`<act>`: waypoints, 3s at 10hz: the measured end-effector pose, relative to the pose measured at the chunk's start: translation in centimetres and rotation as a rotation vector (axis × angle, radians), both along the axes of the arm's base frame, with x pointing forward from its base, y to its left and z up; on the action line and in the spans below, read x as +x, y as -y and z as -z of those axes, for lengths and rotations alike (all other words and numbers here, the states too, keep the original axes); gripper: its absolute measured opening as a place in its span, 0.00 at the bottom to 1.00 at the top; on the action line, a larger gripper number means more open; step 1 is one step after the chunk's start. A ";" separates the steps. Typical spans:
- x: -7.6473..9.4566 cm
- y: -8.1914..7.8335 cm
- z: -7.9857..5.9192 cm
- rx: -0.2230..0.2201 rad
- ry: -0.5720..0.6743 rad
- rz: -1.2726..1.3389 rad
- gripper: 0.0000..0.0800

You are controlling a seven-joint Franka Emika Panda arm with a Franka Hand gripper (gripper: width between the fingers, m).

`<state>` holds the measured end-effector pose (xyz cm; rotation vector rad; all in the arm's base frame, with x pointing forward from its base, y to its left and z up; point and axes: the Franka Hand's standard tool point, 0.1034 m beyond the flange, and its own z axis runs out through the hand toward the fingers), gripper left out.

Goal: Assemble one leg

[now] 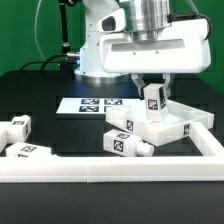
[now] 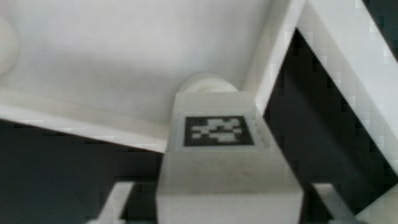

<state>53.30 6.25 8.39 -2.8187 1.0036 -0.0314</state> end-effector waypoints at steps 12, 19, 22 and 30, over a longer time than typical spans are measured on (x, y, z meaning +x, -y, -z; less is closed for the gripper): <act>0.4 -2.7 0.2 0.092 -0.125 0.855 0.36; 1.5 -4.9 0.2 0.166 -0.210 1.367 0.36; 1.6 -5.2 0.2 0.182 -0.211 1.397 0.45; 0.9 -5.3 0.3 0.107 -0.169 0.738 0.81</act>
Offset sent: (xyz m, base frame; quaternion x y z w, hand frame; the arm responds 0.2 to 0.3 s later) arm 0.0000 0.0000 0.0000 0.0000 0.0000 0.1938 0.9810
